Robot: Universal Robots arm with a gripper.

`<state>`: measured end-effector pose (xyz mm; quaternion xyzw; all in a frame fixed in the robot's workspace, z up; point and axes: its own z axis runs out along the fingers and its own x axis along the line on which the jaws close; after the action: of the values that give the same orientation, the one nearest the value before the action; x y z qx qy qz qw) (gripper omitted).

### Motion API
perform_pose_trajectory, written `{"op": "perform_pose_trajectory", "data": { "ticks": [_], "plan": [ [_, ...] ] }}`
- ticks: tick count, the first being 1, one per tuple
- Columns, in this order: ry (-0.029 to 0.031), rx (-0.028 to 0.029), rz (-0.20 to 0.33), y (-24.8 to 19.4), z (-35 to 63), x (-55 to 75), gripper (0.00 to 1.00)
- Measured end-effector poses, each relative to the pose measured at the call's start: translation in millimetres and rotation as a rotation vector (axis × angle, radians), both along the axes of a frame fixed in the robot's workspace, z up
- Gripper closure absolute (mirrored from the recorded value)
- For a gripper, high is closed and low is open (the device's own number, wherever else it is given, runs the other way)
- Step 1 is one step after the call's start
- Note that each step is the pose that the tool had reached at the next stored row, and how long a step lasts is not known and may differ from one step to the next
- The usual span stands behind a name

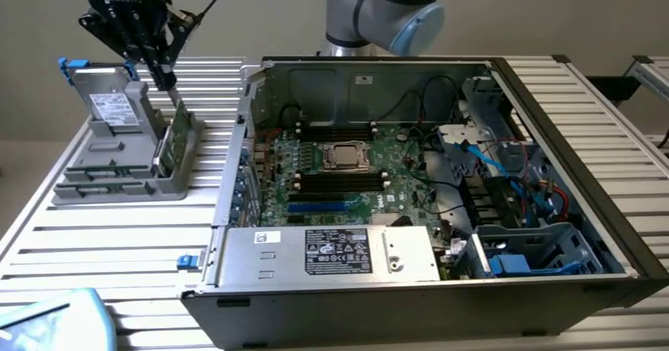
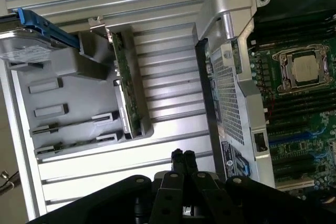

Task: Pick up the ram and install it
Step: 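Reach for the ram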

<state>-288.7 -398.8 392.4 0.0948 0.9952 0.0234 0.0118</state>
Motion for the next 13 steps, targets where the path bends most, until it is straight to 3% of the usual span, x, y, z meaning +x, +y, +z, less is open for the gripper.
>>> {"op": "perform_pose_trajectory", "data": {
  "ticks": [13],
  "plan": [
    [0.0001,0.0000,-0.002,0.0,-1.1,-58.0,0.89]
  ]
}}
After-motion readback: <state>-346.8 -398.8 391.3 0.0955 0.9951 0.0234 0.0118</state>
